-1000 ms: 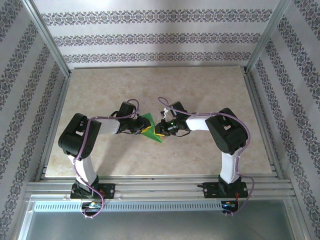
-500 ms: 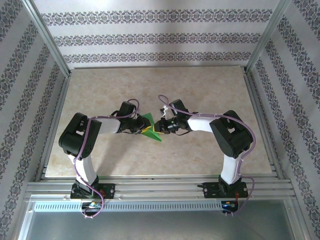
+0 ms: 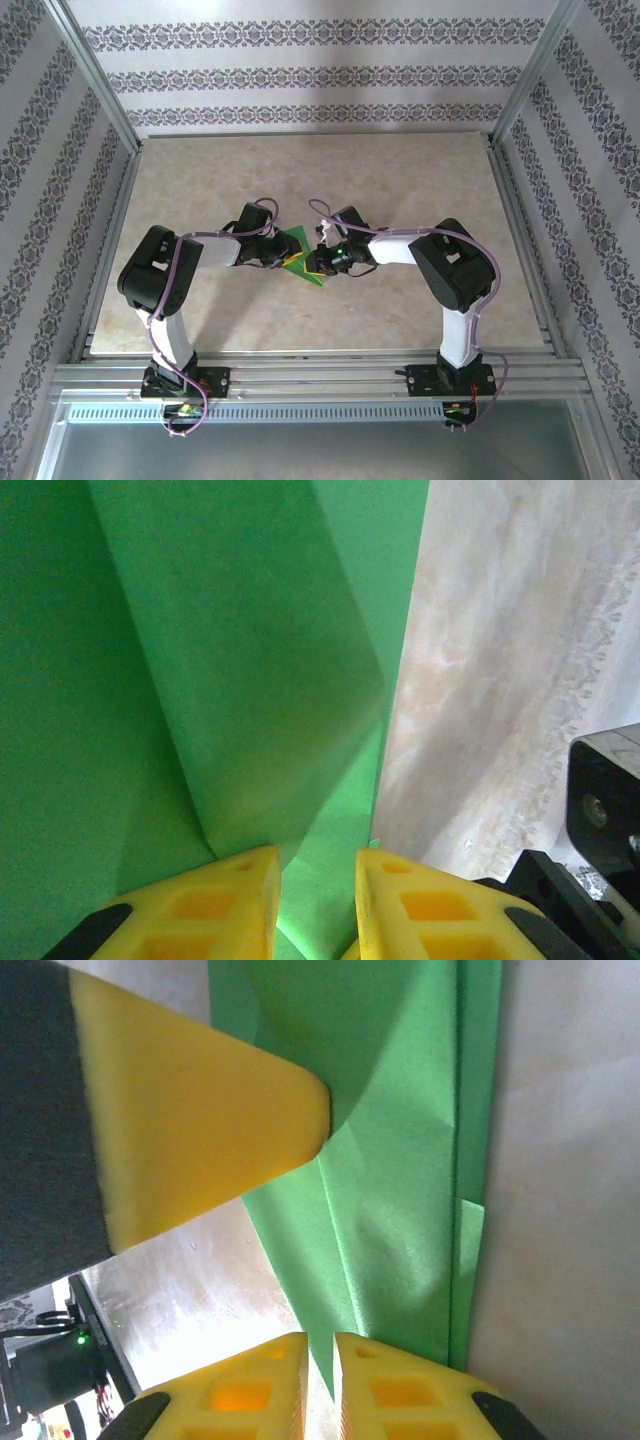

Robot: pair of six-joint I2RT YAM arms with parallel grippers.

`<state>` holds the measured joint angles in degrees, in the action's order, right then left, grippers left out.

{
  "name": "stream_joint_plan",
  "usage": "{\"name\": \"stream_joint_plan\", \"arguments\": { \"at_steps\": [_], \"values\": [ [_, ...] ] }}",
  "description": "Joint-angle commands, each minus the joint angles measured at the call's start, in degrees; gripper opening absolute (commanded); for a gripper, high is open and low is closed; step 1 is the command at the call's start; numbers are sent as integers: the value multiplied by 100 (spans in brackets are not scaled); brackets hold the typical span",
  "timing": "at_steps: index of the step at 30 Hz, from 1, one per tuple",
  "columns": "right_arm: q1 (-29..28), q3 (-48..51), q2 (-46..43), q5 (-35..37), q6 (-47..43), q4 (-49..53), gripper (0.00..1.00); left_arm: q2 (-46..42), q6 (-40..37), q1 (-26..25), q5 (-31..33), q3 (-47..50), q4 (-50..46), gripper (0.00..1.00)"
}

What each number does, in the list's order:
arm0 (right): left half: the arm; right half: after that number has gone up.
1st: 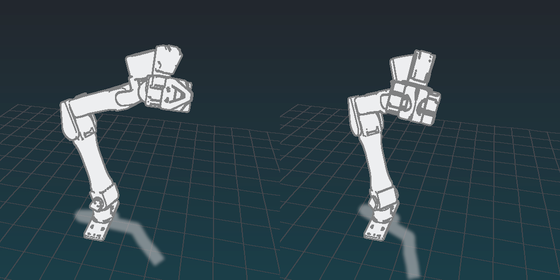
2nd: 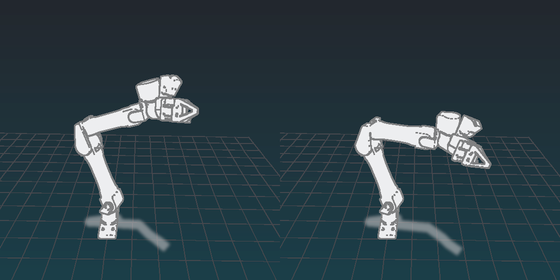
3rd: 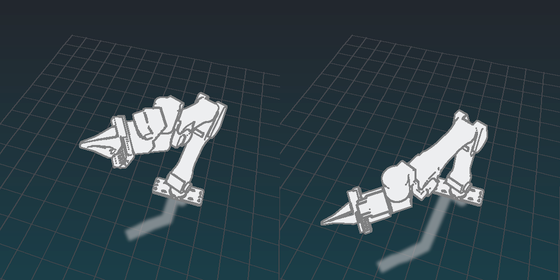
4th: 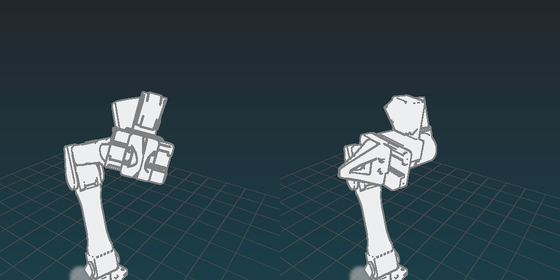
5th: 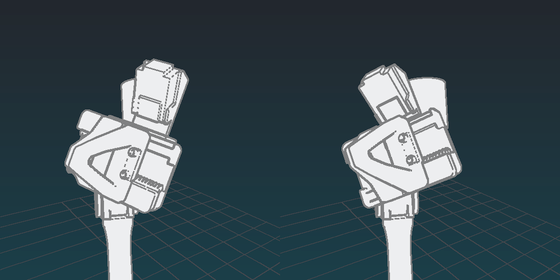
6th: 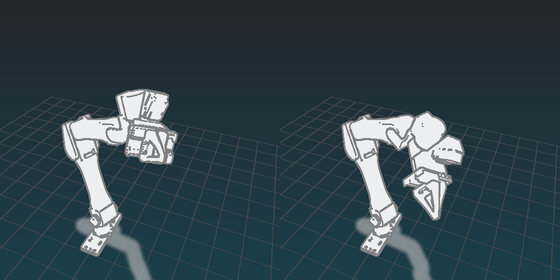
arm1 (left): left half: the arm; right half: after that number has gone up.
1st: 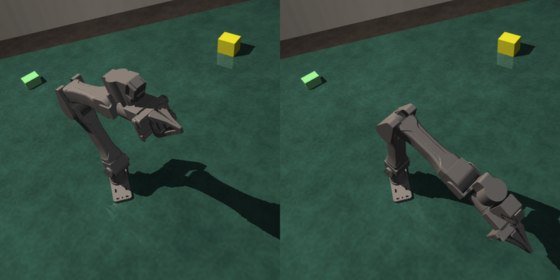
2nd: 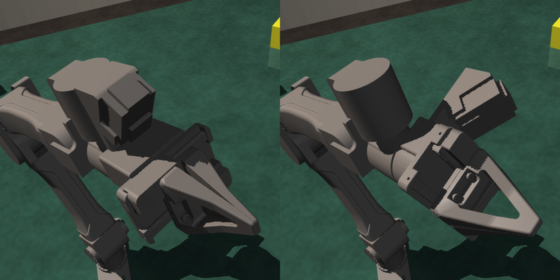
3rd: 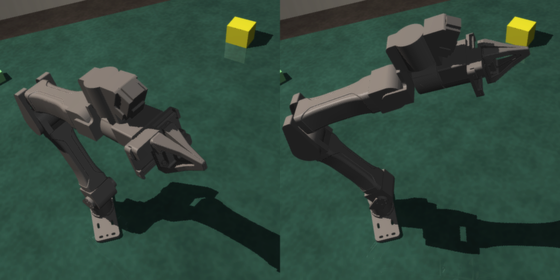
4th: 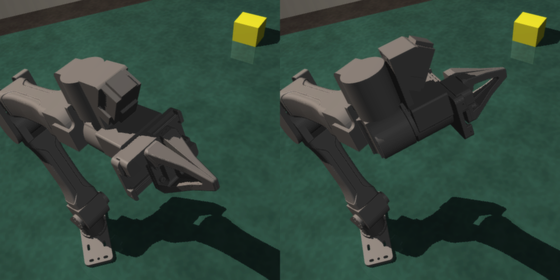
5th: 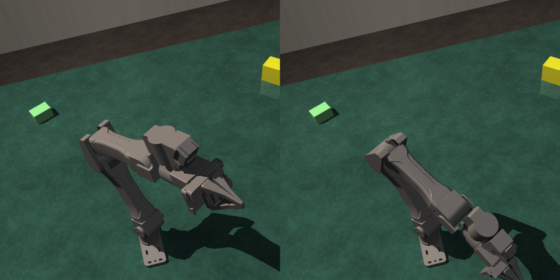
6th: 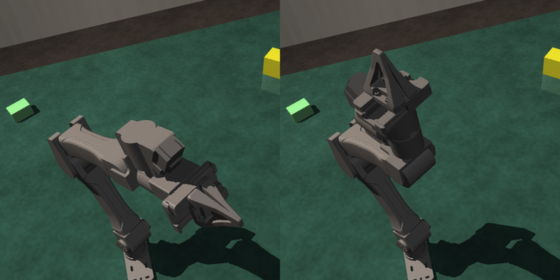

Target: Fold a paper plane with a square sheet of paper (pick it up from the middle)

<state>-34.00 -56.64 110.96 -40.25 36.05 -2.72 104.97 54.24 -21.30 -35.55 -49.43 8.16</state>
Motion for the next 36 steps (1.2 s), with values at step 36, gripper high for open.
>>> {"name": "stream_joint_plan", "arguments": {
  "at_steps": [36],
  "values": [
    [-269,502,-300,284,-494,1016,17,171,-54,31,398,-56,-578,28]
  ]
}}
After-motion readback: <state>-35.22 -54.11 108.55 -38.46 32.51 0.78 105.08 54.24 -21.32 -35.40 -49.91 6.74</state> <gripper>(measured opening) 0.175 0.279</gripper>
